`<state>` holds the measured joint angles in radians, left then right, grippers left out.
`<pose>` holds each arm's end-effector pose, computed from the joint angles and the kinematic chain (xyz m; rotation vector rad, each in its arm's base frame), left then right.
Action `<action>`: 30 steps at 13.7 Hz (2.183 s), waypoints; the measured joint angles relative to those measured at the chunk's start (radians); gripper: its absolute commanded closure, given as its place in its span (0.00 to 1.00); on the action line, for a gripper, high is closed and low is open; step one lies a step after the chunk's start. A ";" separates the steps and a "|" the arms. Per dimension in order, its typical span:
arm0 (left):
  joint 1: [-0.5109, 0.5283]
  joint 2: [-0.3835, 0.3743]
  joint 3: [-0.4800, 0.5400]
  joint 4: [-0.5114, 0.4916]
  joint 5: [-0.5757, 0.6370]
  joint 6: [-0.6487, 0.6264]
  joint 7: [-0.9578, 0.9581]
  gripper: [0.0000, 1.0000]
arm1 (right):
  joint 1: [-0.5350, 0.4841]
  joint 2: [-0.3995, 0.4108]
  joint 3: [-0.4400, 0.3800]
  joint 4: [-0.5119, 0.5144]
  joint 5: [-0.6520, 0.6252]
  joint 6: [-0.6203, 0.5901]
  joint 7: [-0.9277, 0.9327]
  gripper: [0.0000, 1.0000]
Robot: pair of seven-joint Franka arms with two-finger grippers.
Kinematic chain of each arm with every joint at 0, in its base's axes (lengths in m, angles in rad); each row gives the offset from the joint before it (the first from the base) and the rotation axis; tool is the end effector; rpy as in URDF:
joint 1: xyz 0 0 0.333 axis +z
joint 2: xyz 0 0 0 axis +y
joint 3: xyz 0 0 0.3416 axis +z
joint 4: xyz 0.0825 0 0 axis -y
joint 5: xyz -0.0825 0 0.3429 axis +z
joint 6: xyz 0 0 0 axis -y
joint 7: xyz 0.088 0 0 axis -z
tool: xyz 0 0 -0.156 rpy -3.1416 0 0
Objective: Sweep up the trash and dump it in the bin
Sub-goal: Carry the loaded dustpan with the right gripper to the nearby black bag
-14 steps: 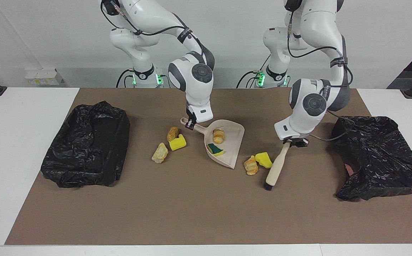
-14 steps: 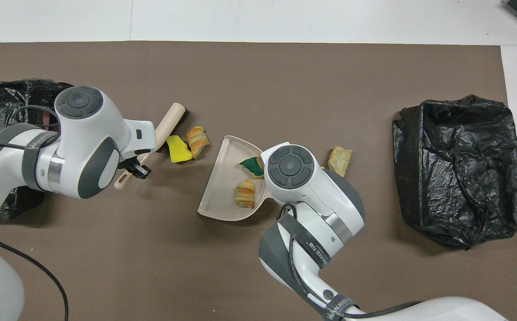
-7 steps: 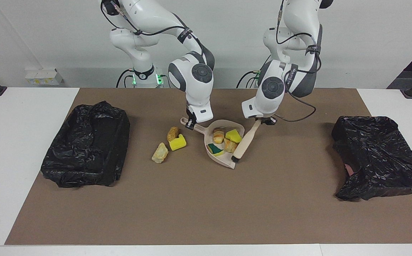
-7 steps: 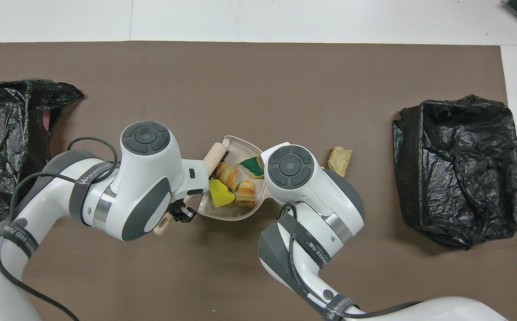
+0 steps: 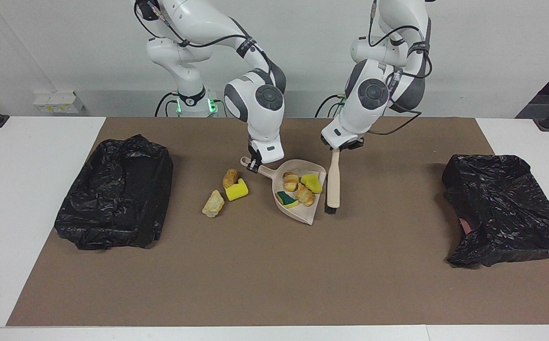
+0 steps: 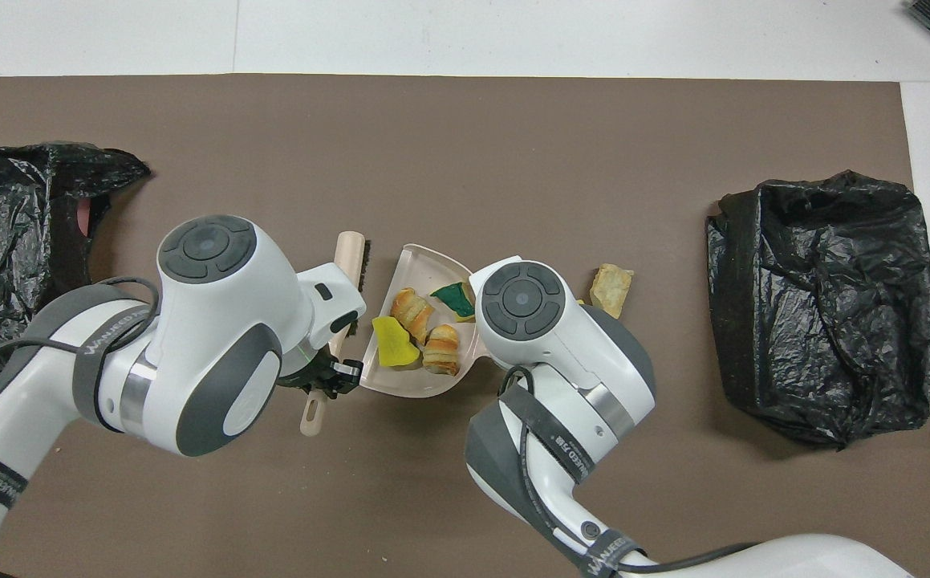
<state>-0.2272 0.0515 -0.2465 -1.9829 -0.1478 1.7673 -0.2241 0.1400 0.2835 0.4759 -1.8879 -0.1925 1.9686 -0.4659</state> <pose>0.4255 -0.2392 0.4190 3.0382 -0.3089 -0.4641 0.4757 0.2957 0.3572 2.5695 1.6947 -0.2508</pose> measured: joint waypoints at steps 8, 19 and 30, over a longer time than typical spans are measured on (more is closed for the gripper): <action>-0.029 -0.184 0.005 -0.089 -0.004 -0.150 -0.271 1.00 | -0.054 -0.058 -0.036 0.025 0.011 -0.015 -0.067 1.00; -0.058 -0.434 -0.421 -0.494 -0.254 0.188 -0.469 1.00 | -0.069 -0.329 -0.610 0.036 0.115 -0.233 -0.716 1.00; -0.058 -0.434 -0.538 -0.609 -0.423 0.318 -0.458 0.75 | -0.059 -0.327 -0.850 0.025 -0.283 -0.136 -1.083 1.00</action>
<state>-0.2853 -0.3821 -0.7849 -2.5919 -0.5712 2.0857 -0.6820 0.0809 -0.0439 -0.3742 -1.8629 -0.4753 1.8326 -1.5494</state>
